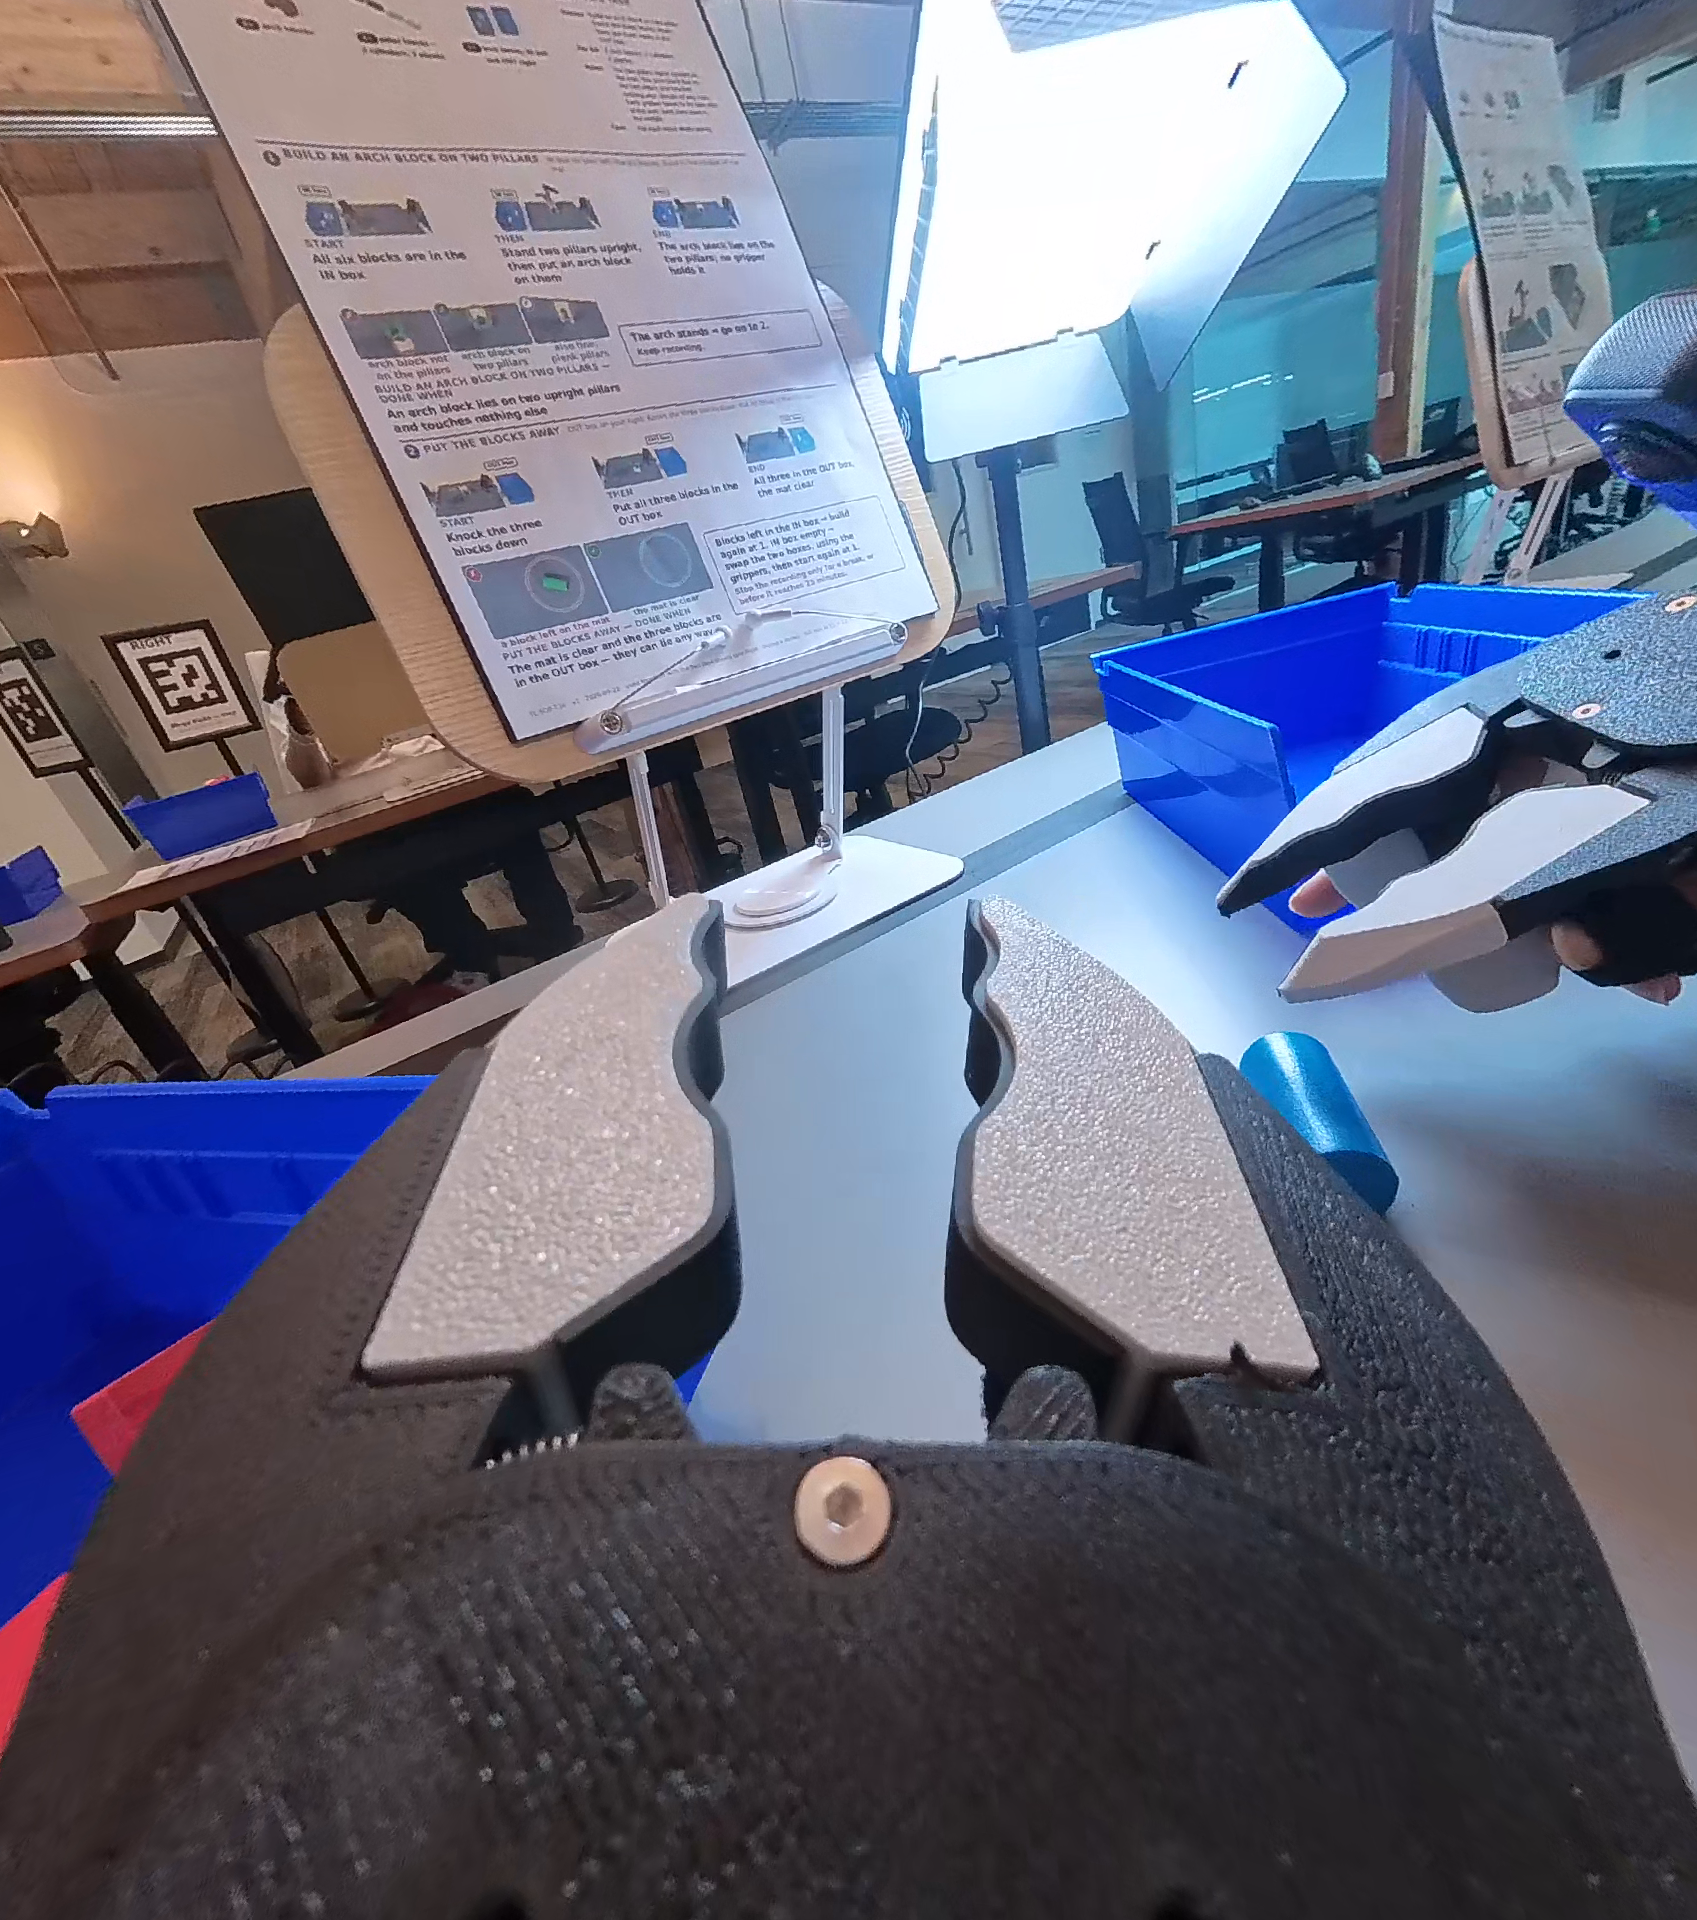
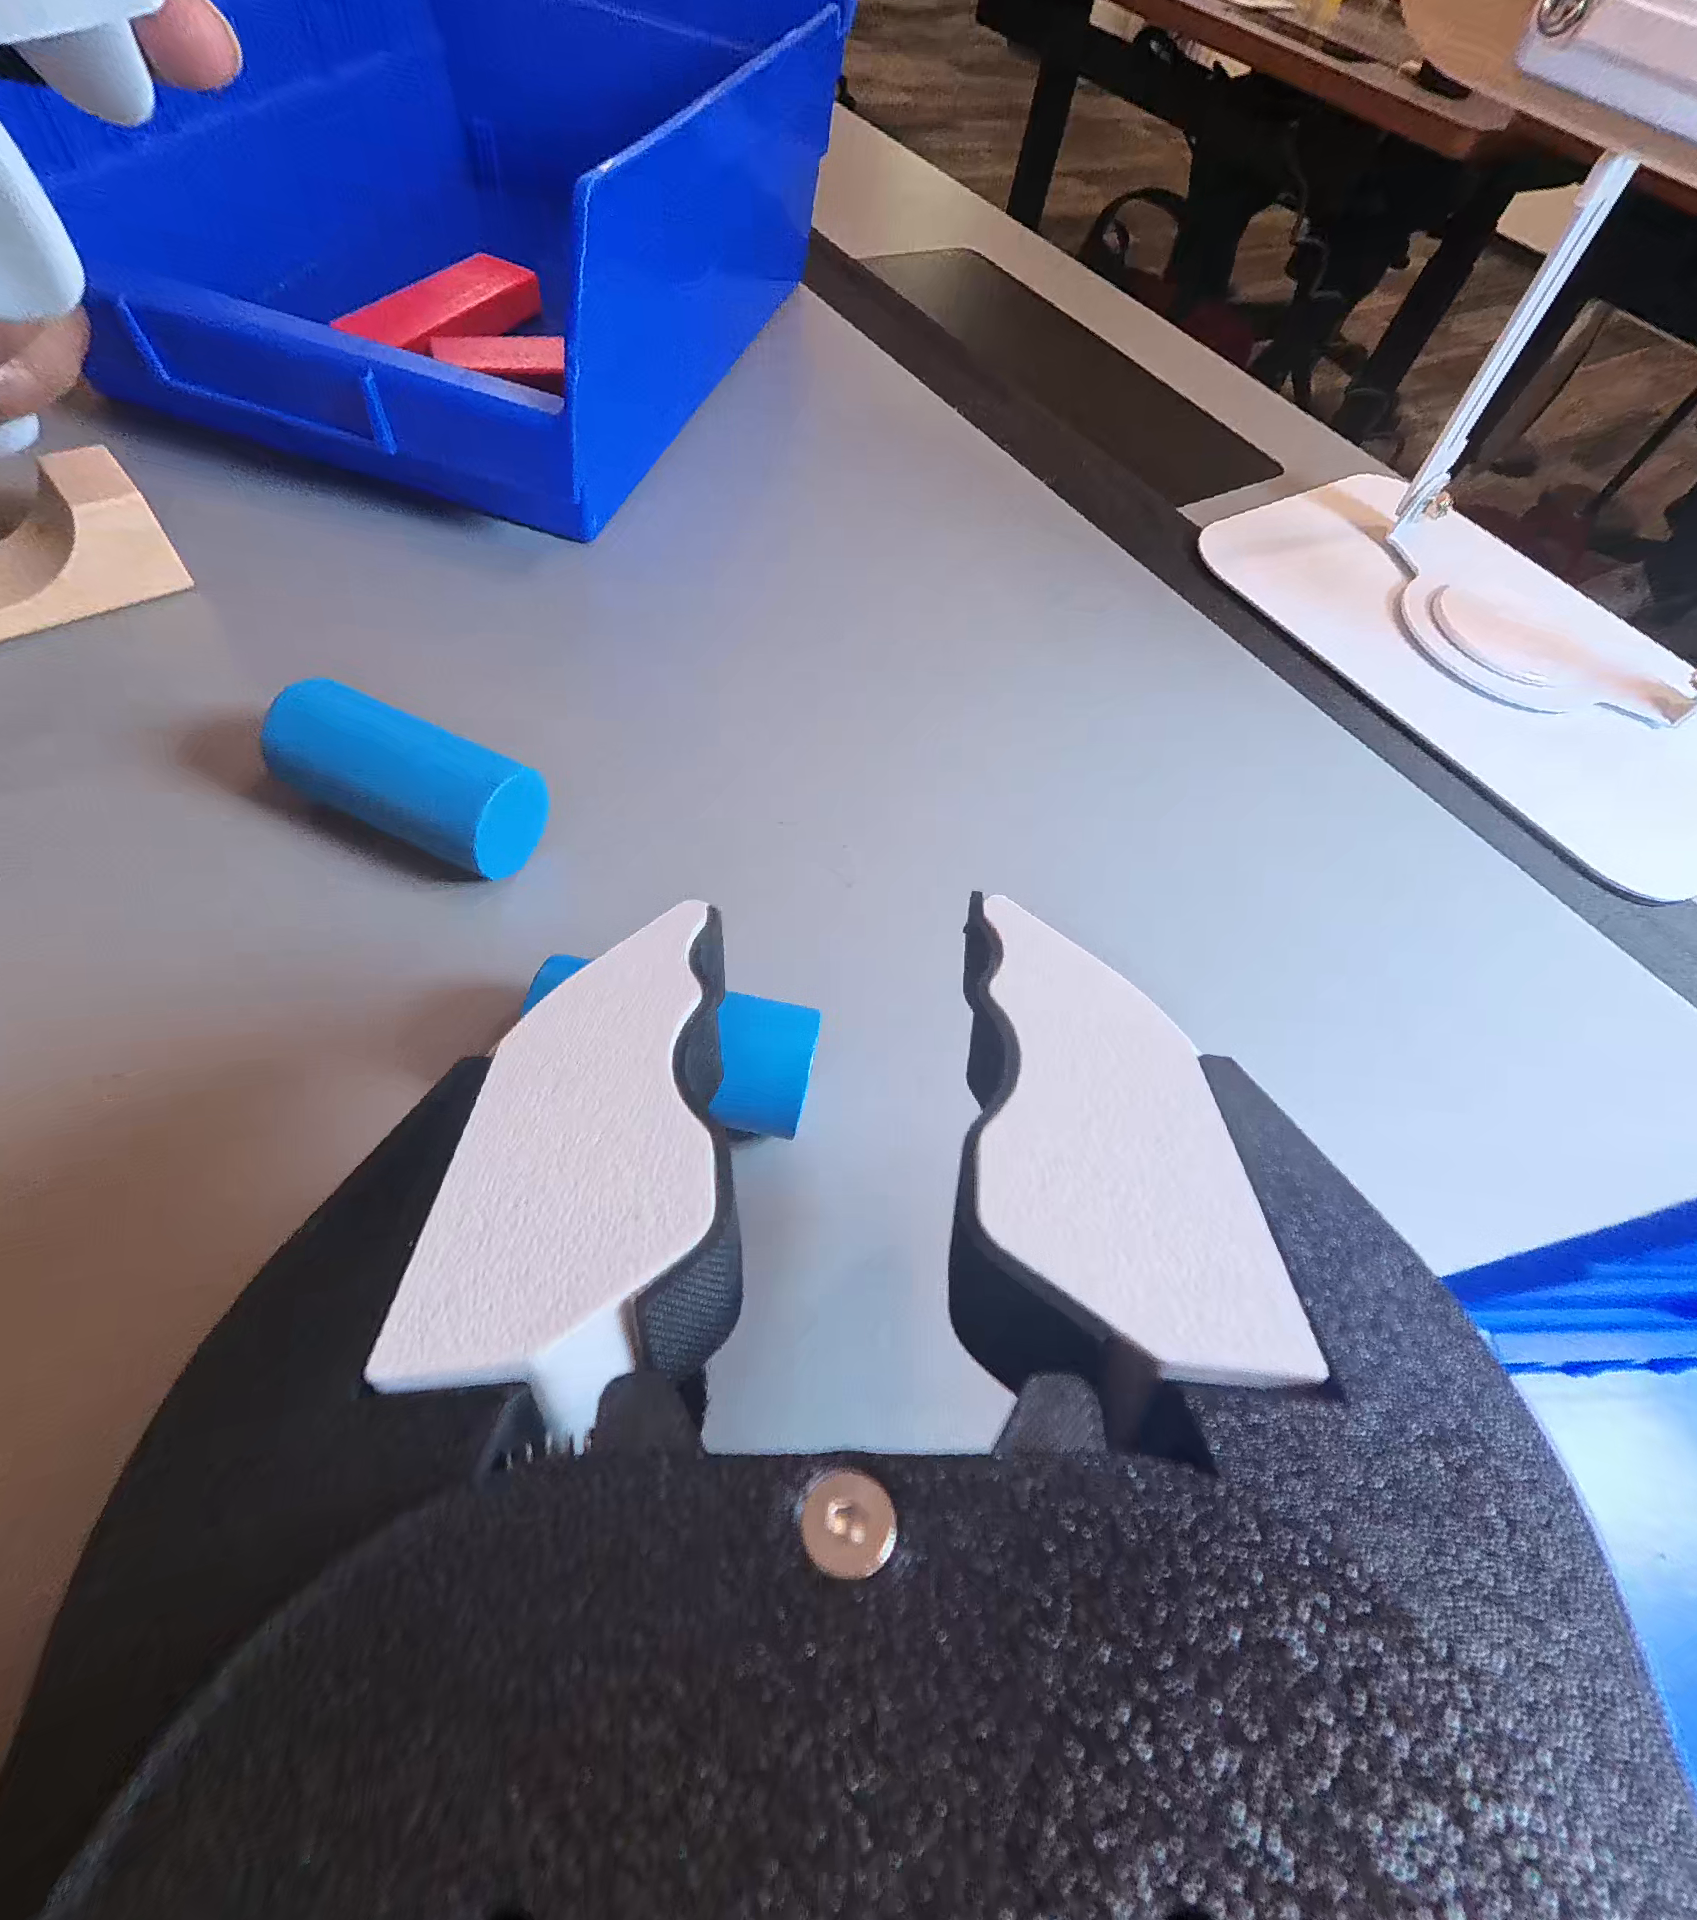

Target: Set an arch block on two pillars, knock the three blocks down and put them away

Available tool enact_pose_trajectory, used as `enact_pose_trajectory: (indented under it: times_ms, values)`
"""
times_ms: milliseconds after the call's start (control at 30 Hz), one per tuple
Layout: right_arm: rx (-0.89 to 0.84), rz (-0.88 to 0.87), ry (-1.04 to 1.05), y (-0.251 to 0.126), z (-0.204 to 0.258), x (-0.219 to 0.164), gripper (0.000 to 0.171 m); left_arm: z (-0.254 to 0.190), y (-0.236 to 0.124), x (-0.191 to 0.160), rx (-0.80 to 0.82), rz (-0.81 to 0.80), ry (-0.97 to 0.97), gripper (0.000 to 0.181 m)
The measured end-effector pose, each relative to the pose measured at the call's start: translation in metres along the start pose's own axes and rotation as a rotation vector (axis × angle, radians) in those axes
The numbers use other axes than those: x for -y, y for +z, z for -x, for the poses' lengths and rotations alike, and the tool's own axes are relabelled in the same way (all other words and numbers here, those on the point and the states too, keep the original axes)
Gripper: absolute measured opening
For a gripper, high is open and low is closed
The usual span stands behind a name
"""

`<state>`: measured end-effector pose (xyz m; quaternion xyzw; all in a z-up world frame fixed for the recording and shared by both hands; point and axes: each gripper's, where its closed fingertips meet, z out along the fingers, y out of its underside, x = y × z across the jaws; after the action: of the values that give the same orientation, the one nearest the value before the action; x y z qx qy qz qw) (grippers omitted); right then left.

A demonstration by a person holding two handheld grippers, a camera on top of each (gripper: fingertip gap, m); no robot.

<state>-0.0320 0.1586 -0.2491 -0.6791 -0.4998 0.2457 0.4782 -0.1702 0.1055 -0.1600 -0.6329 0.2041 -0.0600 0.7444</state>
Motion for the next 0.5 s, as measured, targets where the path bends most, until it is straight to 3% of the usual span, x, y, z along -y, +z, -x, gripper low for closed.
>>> enact_pose_trajectory:
  times_ms: [267,400,500]
  values:
    - [0.093,-0.012,-0.032,-0.001,0.015,0.0,0.049,0.017,-0.012,0.023,-0.061,0.066,-0.009,0.045]
    - [0.135,-0.004,-0.073,0.0,0.025,-0.001,0.052,0.017,-0.031,-0.003,-0.259,0.33,0.054,0.046]
    - [0.132,0.003,-0.095,0.0,0.025,-0.001,0.053,0.009,-0.069,-0.04,-0.465,0.594,0.076,0.046]
